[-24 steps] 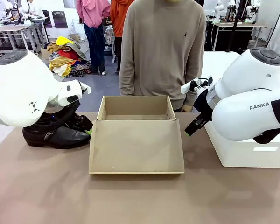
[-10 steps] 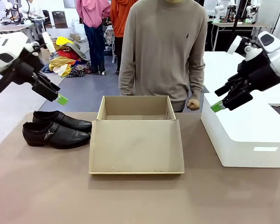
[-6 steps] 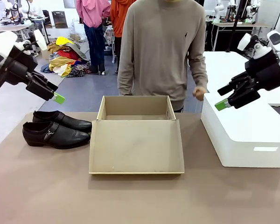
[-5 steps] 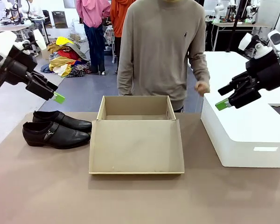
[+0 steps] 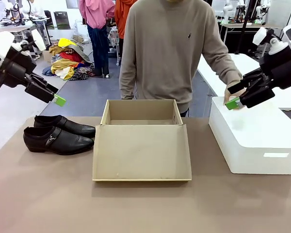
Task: Pack the shoes into the box.
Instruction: Place one shoe of the Shoes into the Shoes Box.
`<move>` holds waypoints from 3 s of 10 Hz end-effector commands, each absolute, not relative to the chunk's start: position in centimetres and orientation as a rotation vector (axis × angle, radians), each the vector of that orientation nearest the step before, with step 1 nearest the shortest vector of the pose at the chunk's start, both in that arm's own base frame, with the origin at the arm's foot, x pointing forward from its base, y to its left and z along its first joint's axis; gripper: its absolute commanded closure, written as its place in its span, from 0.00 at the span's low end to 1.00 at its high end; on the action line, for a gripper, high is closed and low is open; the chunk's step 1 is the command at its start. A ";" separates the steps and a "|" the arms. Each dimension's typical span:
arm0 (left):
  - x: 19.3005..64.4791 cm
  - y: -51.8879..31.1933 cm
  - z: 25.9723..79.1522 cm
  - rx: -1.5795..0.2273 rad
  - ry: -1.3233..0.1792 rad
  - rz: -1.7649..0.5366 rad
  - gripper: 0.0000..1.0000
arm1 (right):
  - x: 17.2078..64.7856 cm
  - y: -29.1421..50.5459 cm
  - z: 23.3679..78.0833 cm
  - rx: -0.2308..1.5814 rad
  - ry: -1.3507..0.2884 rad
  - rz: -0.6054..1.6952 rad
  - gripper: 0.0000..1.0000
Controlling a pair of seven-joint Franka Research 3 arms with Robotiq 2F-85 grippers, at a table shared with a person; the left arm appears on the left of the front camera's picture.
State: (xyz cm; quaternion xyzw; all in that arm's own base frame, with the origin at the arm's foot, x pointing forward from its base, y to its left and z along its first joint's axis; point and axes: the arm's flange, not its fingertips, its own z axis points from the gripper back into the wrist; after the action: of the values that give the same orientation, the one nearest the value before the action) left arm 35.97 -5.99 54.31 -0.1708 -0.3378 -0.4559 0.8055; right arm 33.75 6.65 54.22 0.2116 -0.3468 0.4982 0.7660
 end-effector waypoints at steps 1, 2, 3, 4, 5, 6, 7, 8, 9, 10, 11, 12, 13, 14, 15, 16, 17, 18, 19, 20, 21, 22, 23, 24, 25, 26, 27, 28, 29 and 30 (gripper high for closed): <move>36.2 -5.8 54.0 -0.372 -0.724 -0.987 0.00 | 33.8 6.5 54.5 0.470 -0.776 1.118 0.00; 36.2 -5.8 54.0 -0.367 -0.720 -0.978 0.00 | 33.7 6.5 54.6 0.470 -0.777 1.118 0.00; 36.7 -5.9 54.0 -0.356 -0.705 -0.898 0.00 | 33.7 6.7 54.4 0.466 -0.756 1.114 0.00; 36.1 -5.9 54.1 -0.362 -0.716 -0.971 0.00 | 33.6 6.9 54.3 0.471 -0.747 1.115 0.00; 36.1 -5.9 54.1 -0.362 -0.716 -0.971 0.00 | 33.5 6.9 54.5 0.453 -0.748 1.091 0.00; 36.1 -5.9 54.1 -0.362 -0.716 -0.971 0.00 | 33.5 6.9 54.5 0.453 -0.748 1.091 0.00; 36.1 -5.9 54.1 -0.362 -0.716 -0.971 0.00 | 33.5 6.9 54.5 0.453 -0.748 1.091 0.00; 36.1 -5.9 54.1 -0.362 -0.716 -0.971 0.00 | 33.5 6.9 54.5 0.453 -0.748 1.091 0.00; 36.1 -5.9 54.1 -0.362 -0.716 -0.971 0.00 | 33.5 6.9 54.5 0.453 -0.748 1.091 0.00; 36.1 -5.9 54.1 -0.362 -0.716 -0.971 0.00 | 33.5 6.9 54.5 0.453 -0.748 1.091 0.00; 36.2 -6.0 54.0 -0.347 -0.706 -0.960 0.00 | 33.5 6.9 54.5 0.453 -0.748 1.091 0.00; 36.5 -5.7 54.6 -0.370 -0.692 -1.009 0.00 | 33.5 6.9 54.5 0.453 -0.748 1.091 0.00; 36.9 -5.3 55.4 -0.333 -0.684 -1.006 0.00 | 33.5 6.9 54.5 0.453 -0.748 1.091 0.00; 37.2 -4.9 56.0 -0.303 -0.671 -1.027 0.00 | 33.5 6.9 54.5 0.453 -0.748 1.091 0.00; 37.5 -4.6 56.5 -0.272 -0.655 -1.035 0.00 | 33.5 6.9 54.5 0.453 -0.748 1.091 0.00; 38.0 -4.2 57.0 -0.231 -0.625 -1.068 0.00 | 33.5 6.9 54.5 0.453 -0.748 1.091 0.00; 38.7 -3.9 57.7 -0.174 -0.587 -1.096 0.00 | 33.5 6.9 54.5 0.453 -0.748 1.091 0.00; 39.5 -3.6 58.4 -0.115 -0.538 -1.133 0.00 | 33.5 6.9 54.5 0.453 -0.748 1.091 0.00; 40.3 -3.6 59.0 -0.051 -0.485 -1.186 0.00 | 33.5 6.9 54.5 0.453 -0.748 1.091 0.00; 41.5 -3.7 59.7 0.033 -0.438 -1.264 0.00 | 33.5 6.9 54.5 0.453 -0.748 1.091 0.00; 42.6 -3.7 60.2 0.091 -0.401 -1.339 0.00 | 33.5 6.9 54.5 0.453 -0.748 1.091 0.00; 43.7 -3.6 60.5 0.125 -0.349 -1.386 0.00 | 33.5 6.9 54.5 0.453 -0.748 1.091 0.00; 44.9 -3.4 60.6 0.139 -0.301 -1.429 0.00 | 33.5 6.9 54.5 0.453 -0.748 1.091 0.00; 46.2 -2.9 60.7 0.150 -0.253 -1.493 0.00 | 33.5 6.9 54.5 0.453 -0.748 1.091 0.00; 47.1 -2.4 60.7 0.156 -0.199 -1.552 0.00 | 33.5 6.9 54.5 0.453 -0.748 1.091 0.00; 47.7 -2.0 60.6 0.137 -0.168 -1.591 0.00 | 33.5 6.9 54.5 0.453 -0.748 1.091 0.00; 48.3 -1.7 60.4 0.099 -0.148 -1.613 0.00 | 33.5 6.9 54.5 0.453 -0.748 1.091 0.00; 48.9 -1.5 60.1 0.048 -0.157 -1.627 0.00 | 33.5 6.9 54.5 0.453 -0.748 1.091 0.00; 47.7 -2.2 59.5 0.117 -0.180 -1.573 0.00 | 33.5 6.9 54.5 0.453 -0.748 1.091 0.00; 47.7 -2.2 59.5 0.117 -0.180 -1.573 0.00 | 33.5 6.9 54.5 0.453 -0.748 1.091 0.00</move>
State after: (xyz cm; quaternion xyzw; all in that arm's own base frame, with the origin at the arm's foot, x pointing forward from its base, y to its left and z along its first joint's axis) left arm 48.35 -1.96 59.45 0.0453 -0.0705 -0.7146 0.6944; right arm 33.32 6.82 54.48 0.1981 -0.3377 0.5016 0.7714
